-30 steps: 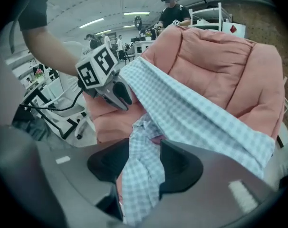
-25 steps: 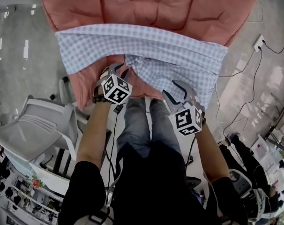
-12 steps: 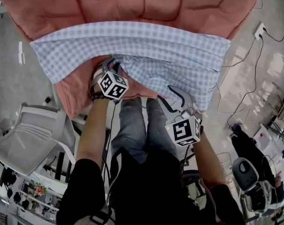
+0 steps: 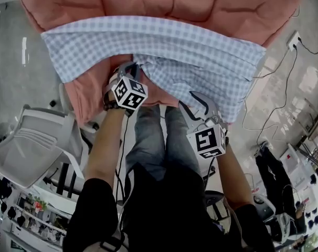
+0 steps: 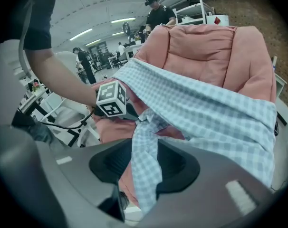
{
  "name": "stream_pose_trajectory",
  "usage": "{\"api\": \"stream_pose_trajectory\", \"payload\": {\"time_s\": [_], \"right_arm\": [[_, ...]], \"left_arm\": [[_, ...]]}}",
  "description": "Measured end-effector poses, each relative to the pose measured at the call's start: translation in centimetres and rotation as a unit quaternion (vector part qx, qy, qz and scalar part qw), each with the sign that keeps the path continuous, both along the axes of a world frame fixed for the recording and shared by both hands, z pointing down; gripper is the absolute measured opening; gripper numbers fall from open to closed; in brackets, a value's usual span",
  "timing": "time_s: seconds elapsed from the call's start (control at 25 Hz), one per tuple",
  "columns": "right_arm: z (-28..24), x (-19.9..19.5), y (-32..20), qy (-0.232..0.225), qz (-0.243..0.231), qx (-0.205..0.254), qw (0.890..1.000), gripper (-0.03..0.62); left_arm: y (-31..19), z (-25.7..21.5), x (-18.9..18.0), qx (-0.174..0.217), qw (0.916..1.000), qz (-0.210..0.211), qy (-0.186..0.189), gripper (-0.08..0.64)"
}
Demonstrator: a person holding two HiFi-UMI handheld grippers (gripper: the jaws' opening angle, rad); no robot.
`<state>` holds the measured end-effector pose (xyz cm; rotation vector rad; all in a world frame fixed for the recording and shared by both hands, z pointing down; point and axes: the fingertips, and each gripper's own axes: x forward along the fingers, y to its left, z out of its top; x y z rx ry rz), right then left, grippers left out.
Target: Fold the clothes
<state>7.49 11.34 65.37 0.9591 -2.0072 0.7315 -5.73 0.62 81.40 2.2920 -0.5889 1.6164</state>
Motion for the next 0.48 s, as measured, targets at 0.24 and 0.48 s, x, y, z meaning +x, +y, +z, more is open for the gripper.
{"api": "stream_pose_trajectory", "payload": {"time_s": [0.24,0.48], "right_arm": [[-2.0,-1.4,0.1,-0.006,-0.048,0.007,0.999,0.17],[-3.6,-2.9,-0.2,-0.009,-0.091,0.026,0.995,0.164]], "left_arm": [[1.0,-5.7,-1.0,0.035,0.9993,-0.012,0.011,0.015],[2.5,-9.6,-3.7,0.058,0.9974,-0.04,0.01,0.013]]}}
